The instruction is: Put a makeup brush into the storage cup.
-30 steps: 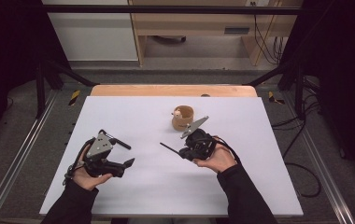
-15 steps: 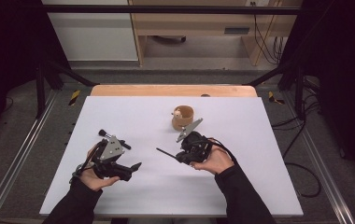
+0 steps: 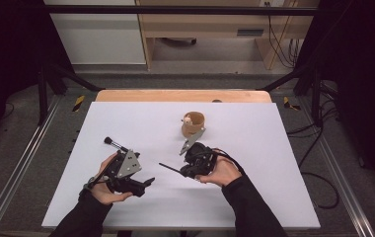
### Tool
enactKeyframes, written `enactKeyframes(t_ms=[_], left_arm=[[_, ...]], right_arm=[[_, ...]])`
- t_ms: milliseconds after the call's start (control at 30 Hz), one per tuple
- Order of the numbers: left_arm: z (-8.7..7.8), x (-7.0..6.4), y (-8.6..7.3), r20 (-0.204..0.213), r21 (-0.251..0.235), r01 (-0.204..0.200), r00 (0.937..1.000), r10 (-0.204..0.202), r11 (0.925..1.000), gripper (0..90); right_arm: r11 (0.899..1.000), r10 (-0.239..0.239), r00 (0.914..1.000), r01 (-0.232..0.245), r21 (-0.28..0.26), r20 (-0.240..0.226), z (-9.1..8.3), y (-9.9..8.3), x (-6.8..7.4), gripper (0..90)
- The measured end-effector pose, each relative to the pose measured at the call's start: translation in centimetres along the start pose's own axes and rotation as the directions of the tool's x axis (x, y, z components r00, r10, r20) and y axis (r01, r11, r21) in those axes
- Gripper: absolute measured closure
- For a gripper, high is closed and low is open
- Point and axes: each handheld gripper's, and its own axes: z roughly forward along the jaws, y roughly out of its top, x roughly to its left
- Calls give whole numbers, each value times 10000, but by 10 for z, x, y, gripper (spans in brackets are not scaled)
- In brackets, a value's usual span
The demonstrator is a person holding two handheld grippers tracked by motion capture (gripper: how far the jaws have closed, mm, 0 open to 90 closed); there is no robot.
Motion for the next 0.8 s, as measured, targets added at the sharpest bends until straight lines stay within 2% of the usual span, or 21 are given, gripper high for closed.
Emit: enactKeyframes(t_ms=[67,300,667,800], left_arm=[[1,-1,2,70,148,-274,9996,273,9995,101],[7,-8,9,123,81,-765,9970,764,9970,136],[11,-17,14,-162,237,-1523,9881,1527,9880,191],[13,-19,14,-182,233,-1688,9854,1692,9854,216]], right_arm=[[10000,-67,10000,67,42,-72,1,0,0,859],[9999,-84,9997,86,110,-246,2,0,2,859],[9998,-115,9989,122,171,-448,4,1,3,859],[9998,-81,9986,91,192,-528,6,3,5,859]])
